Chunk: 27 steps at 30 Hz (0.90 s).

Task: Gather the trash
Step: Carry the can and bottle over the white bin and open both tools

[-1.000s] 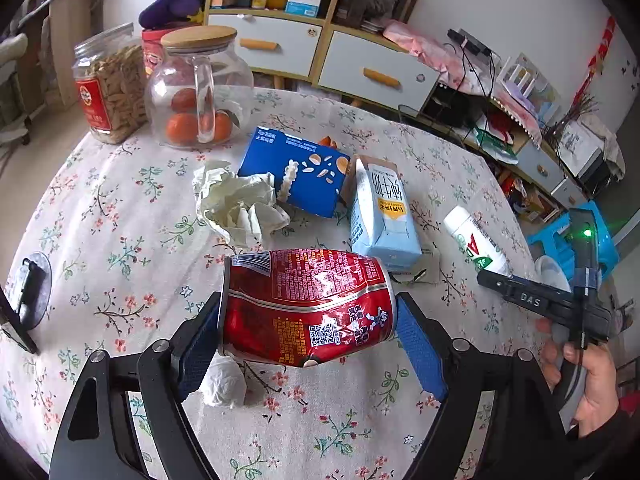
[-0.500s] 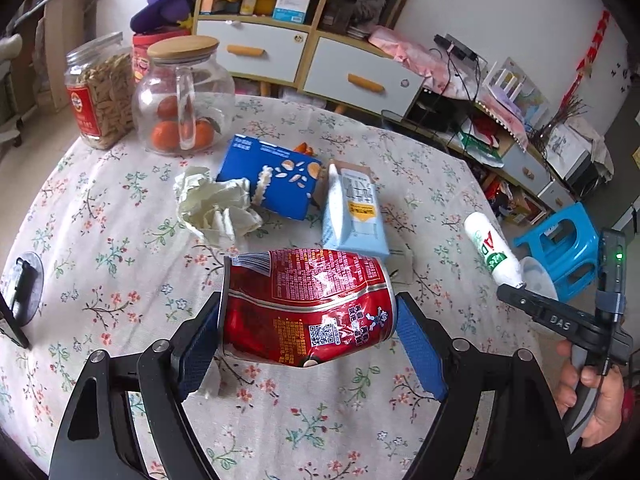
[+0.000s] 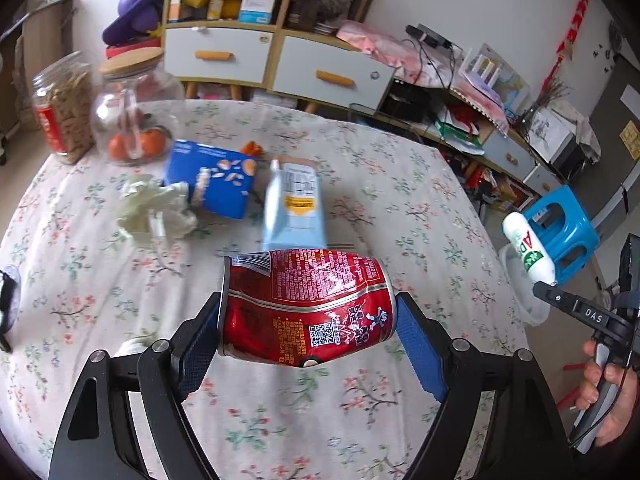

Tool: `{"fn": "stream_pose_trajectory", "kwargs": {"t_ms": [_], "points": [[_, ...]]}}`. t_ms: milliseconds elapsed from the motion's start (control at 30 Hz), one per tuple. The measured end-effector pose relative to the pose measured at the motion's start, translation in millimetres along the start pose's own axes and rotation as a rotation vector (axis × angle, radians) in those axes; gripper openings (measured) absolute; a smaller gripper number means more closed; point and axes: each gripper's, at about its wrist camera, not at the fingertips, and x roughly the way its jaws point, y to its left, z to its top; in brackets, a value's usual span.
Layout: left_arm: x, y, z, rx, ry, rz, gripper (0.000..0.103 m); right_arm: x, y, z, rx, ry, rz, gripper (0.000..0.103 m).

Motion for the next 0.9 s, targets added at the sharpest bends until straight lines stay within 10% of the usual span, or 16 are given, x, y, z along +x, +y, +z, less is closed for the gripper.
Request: {"fn": "stream_pose_trajectory", "kwargs": {"t_ms": [667, 767, 900], "points": [[43.4, -116.4, 1.4, 0.197, 0.06, -0.058, 0.085, -30.0, -170.1, 0.7, 0.323, -0.007, -0.169, 0.029], [49.8, -132.2, 3.6, 0.21, 0.072, -0.078, 0.085, -25.6, -185.1, 0.3, 0.37, 0.011, -0.186, 0.058], [59.2, -158.9, 2.9, 0.24, 0.088, -0.108, 0.085, -35.2, -199.4, -4.5, 0.417, 0.005, -0.171, 0.061]]}}
